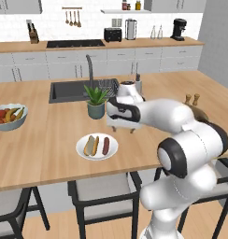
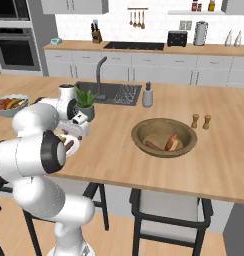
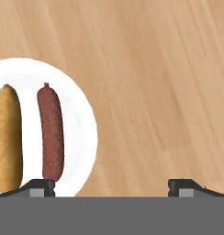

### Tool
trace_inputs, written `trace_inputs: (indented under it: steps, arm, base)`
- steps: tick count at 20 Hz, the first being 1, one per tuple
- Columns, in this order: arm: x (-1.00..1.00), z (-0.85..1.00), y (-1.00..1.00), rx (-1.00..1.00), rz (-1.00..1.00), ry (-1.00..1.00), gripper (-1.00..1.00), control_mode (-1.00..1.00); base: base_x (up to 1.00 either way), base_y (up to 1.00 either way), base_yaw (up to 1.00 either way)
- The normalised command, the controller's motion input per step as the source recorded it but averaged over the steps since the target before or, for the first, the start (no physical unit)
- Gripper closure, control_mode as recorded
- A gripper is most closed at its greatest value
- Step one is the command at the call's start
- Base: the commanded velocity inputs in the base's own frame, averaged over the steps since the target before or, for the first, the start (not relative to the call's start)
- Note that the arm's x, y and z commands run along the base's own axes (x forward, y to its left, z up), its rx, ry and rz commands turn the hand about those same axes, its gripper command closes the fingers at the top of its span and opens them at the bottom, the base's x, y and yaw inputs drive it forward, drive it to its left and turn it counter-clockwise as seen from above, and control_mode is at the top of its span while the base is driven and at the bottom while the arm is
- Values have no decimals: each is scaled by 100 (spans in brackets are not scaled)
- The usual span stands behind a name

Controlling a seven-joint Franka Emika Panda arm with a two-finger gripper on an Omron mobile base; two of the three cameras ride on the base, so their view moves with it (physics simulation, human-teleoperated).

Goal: Place one bun and one sausage from the bowl on each plate.

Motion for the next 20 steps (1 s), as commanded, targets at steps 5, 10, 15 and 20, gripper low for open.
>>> trace_inputs:
  steps: [5,10,15,20]
  arm:
    - [0,78,-100,-2,-8,1,-100,-100]
    - [18,57,-100,-11,-7,6,-100,-100]
    - [38,13,-100,-11,-6,11,-100,-100]
    - [4,0,-100,-8,-3,5,-100,-100]
  base:
    - [0,0,0]
    - [0,0,0]
    - [0,0,0]
    - [0,0,0]
